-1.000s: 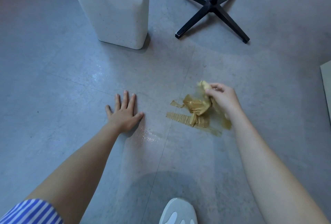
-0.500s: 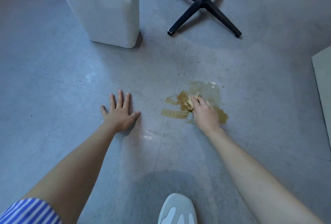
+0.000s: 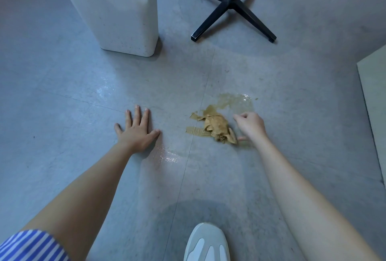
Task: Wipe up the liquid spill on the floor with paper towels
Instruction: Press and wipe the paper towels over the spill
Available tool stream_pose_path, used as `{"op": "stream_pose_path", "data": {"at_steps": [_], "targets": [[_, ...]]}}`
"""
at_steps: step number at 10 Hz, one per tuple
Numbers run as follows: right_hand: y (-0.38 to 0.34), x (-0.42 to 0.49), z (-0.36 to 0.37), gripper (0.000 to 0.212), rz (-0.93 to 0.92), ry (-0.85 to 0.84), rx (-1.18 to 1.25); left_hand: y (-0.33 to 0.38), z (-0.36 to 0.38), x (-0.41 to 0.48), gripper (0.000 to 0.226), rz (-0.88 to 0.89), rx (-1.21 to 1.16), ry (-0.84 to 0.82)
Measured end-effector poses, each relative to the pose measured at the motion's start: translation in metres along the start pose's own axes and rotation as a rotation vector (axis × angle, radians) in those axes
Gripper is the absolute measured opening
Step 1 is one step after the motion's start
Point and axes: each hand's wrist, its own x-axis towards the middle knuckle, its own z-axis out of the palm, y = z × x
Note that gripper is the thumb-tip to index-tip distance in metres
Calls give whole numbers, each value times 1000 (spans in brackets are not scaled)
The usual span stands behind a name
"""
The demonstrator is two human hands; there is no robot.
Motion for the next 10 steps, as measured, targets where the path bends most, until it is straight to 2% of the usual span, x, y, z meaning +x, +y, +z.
{"op": "stream_pose_path", "data": {"at_steps": [1,2,3,4,5,7,8,9,10], "targets": [[12,-2,0,23,-280,140,-303,0,0,0,78,-2,10,2],[15,-12,11,41,-645,45,-421,0,1,1,78,0,10,1],[23,-13,29,59,-778,-106,-638,1,0,1,78,0,11,-1],[28,-11,42,61,-752,-108,-761,0,1,0,78,-1,7,1],[21,-10,46,59,-742,15,-792,0,1,0,78,-2,12,9],[-14,-17,54,50,-758,134,-587,1,4,0,79,-2,17,16],[-25,-18,67,49,-837,20,-574,0,4,1,79,0,17,15],[-18,-17,77,55,-883,-191,-722,-1,3,1,79,4,17,15],[-10,-18,76,62,-908,-157,-751,-1,3,1,79,5,20,12]]}}
